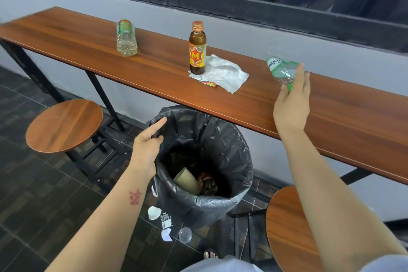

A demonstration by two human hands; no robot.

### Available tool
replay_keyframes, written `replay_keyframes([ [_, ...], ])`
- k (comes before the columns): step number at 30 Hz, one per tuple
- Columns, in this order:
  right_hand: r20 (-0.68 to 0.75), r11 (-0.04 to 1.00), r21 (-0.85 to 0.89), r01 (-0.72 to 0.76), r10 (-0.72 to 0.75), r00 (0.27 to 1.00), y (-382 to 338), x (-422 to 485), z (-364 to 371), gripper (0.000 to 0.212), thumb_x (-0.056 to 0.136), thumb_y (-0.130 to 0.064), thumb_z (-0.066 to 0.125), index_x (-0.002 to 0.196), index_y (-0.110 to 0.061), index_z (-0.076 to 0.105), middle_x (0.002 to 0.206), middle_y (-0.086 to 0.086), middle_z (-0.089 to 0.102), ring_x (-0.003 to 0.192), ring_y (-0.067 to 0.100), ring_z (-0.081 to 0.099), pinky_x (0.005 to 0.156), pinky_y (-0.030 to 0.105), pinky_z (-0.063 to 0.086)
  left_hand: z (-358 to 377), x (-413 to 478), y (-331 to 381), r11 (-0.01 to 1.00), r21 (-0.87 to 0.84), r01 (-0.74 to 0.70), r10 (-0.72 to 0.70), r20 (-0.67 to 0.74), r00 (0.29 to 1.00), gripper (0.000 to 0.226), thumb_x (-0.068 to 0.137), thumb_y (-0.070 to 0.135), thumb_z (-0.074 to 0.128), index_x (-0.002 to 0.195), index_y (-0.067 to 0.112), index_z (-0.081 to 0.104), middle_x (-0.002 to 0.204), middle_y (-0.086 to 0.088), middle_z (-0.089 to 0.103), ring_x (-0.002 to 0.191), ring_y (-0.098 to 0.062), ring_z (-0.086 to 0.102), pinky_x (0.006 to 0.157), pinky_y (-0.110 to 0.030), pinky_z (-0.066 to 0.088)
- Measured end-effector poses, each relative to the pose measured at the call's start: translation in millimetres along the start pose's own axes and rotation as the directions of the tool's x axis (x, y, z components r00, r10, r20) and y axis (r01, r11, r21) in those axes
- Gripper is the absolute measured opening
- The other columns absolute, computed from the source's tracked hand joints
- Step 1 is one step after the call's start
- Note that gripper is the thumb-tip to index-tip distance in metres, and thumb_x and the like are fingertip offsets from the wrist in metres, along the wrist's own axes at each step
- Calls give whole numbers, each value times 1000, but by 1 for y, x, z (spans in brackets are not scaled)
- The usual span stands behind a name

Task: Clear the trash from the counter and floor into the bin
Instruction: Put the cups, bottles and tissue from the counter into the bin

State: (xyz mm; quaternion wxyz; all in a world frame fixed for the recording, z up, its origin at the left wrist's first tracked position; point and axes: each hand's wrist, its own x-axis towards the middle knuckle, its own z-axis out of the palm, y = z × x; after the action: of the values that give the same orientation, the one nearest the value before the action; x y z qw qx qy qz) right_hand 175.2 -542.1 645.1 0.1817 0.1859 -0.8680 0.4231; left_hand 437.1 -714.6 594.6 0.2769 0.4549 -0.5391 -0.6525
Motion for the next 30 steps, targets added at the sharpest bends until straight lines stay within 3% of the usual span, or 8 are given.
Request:
replay_keyframes([
  [5, -20, 984, 115, 135, -133, 991, 1, -42, -28, 59, 102, -20, 42, 155, -28, 16, 160, 0, 22, 141, 10, 26, 96, 16, 28, -8, -11, 2, 999, 39, -19, 18, 16, 1000, 53, 96, -7, 46, 120, 35, 69, 142, 12, 52, 131, -12, 43, 110, -36, 34],
  [8, 12, 955, 186, 233, -239, 971, 0, -72, -41, 58, 101, -19, 42, 154, -29, 19, 158, -1, 26, 140, 0, 24, 94, -7, 19, -14, -16, 1, 998, 57, -22, 21, 25, 999, 52, 96, -6, 48, 121, 35, 68, 132, 15, 58, 110, -3, 53, 103, -29, 39],
  [14, 60, 906, 240, 348, -372, 926, -2, -137, -60, 53, 102, -23, 39, 153, -28, 24, 156, 0, 31, 141, -5, 23, 98, -3, 21, -31, -19, -3, 995, 97, -25, 21, 42, 999, 57, 95, -7, 48, 123, 39, 67, 70, 26, 48, 60, 2, 35, 59, -3, 42],
  [18, 204, 875, 228, 428, -473, 857, -7, -174, -64, 53, 101, -23, 39, 152, -31, 25, 158, -4, 28, 137, 2, 36, 102, 7, 30, -37, -28, 2, 995, 101, -26, 23, 31, 999, 57, 95, -9, 48, 123, 37, 67, 77, 36, 55, 49, 8, 45, 49, -1, 39],
  [23, 462, 871, 135, 472, -477, 748, -11, -199, -51, 55, 99, -23, 45, 151, -32, 29, 157, -8, 30, 85, 10, 64, 70, 28, 55, -44, -39, 5, 999, 28, -47, 46, 32, 998, 56, 94, -11, 46, 127, 29, 66, 113, 22, 60, 83, 16, 50, 79, -6, 41],
  [26, 603, 866, 72, 494, -432, 670, -11, -202, -37, 56, 100, -22, 45, 152, -33, 28, 158, -7, 27, 95, 17, 66, 73, 32, 56, -49, -45, 6, 999, 22, -42, 42, 29, 999, 57, 94, -11, 46, 126, 32, 66, 94, 24, 59, 65, 17, 52, 104, -21, 37],
  [28, 687, 854, 23, 521, -392, 612, -11, -200, -27, 57, 100, -26, 44, 152, -38, 22, 160, -10, 19, 103, 19, 65, 81, 30, 53, -52, -46, 7, 999, 25, -40, 39, 41, 998, 57, 95, -9, 47, 125, 34, 66, 123, 14, 60, 109, 5, 54, 112, -31, 31],
  [30, 775, 836, -7, 548, -342, 532, -9, -197, -17, 58, 101, -34, 44, 152, -41, 17, 162, -10, 11, 130, 21, 48, 105, 33, 40, -56, -45, 6, 998, 45, -49, 47, 37, 998, 55, 96, -7, 48, 125, 36, 65, 147, 9, 46, 136, -13, 38, 114, -38, 30],
])
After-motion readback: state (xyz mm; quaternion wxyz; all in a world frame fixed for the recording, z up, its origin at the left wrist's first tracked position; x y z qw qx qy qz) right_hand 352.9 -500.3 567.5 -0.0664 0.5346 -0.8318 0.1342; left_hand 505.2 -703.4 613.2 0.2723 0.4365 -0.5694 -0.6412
